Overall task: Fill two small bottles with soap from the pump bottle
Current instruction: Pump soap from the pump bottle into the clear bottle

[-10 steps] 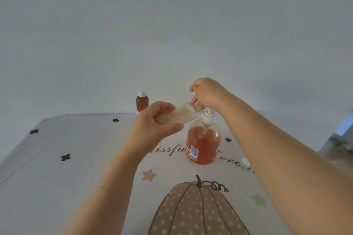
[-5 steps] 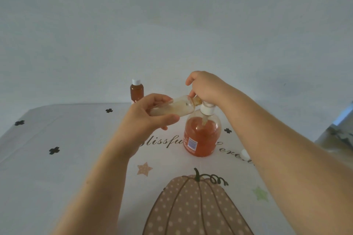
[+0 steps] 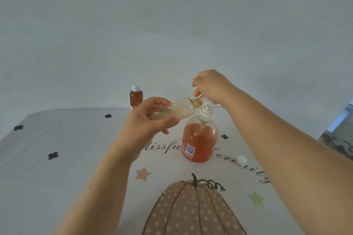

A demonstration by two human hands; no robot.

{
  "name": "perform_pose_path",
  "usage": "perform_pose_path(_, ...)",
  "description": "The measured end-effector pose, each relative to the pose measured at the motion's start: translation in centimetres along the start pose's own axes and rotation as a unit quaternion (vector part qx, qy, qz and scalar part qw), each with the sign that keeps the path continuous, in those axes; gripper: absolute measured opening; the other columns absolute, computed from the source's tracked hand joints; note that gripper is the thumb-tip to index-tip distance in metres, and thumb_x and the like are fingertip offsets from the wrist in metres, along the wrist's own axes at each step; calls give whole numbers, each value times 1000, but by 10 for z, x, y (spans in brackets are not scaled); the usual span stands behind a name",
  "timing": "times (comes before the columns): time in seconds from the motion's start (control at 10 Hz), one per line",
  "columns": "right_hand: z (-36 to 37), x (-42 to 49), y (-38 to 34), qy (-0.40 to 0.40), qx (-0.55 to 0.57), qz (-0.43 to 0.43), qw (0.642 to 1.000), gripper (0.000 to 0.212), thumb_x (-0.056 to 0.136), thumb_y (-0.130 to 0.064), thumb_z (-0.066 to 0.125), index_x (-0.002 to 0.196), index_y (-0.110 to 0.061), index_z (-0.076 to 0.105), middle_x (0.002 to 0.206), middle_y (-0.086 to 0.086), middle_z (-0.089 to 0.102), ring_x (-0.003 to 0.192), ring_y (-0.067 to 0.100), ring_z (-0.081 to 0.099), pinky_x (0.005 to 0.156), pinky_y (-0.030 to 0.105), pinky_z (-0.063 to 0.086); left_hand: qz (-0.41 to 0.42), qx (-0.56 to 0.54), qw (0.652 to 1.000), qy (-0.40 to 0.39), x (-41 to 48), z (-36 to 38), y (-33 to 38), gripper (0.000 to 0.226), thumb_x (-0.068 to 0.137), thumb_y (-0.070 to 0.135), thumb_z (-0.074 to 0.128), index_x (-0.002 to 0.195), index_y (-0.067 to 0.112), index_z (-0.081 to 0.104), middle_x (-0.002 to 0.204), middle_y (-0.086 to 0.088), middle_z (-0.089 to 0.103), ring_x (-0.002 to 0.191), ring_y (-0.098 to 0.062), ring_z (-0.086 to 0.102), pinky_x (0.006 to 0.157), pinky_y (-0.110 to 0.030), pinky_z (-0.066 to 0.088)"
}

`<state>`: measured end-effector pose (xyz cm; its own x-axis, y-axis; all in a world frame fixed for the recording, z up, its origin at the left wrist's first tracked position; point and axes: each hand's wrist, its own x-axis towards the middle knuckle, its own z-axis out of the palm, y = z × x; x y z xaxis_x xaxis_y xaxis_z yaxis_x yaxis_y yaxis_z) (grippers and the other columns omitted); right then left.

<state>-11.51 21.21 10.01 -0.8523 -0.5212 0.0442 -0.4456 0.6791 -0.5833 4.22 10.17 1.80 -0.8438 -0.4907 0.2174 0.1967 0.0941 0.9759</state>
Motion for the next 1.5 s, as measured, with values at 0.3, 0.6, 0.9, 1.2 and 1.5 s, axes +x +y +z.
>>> perform_pose_path(0.3,16,0,1,-40,-159,-6,987,29,100,-9,47,119,-8,69,116,11,69,106,30,65,97,42,54,-12,8,1000,-9,2,-4,-5,36,61,21,83,95,19,71,84,1,70,65,-23,63,74,-41,55)
perform_pose_path(0.6,11,0,-1,-38,-163,-24,986,32,102,-9,43,121,-4,68,119,17,68,111,37,65,95,45,54,-4,-13,1000,-14,3,-4,-4,34,66,14,85,97,15,72,82,1,71,69,-23,65,69,-35,57)
perform_pose_path(0.9,4,-8,-2,-40,-83,-26,995,44,109,-32,35,114,-3,68,74,4,56,60,18,52,54,27,41,0,-80,997,0,0,1,-2,37,67,13,87,96,7,65,77,0,72,68,-24,67,63,-30,58)
perform_pose_path(1.2,17,-6,4,-51,-99,-22,994,48,110,-33,30,118,-2,67,102,13,59,91,26,53,90,38,49,-21,-82,996,-35,4,-5,-7,38,64,19,81,95,6,63,73,3,69,67,-23,65,61,-30,55)
perform_pose_path(1.5,5,-7,-9,-32,-90,19,995,44,107,-31,32,107,-5,67,77,10,71,62,25,61,84,37,54,-9,-106,994,5,1,1,-2,47,64,23,82,101,0,66,75,1,71,65,-22,67,58,-27,55)
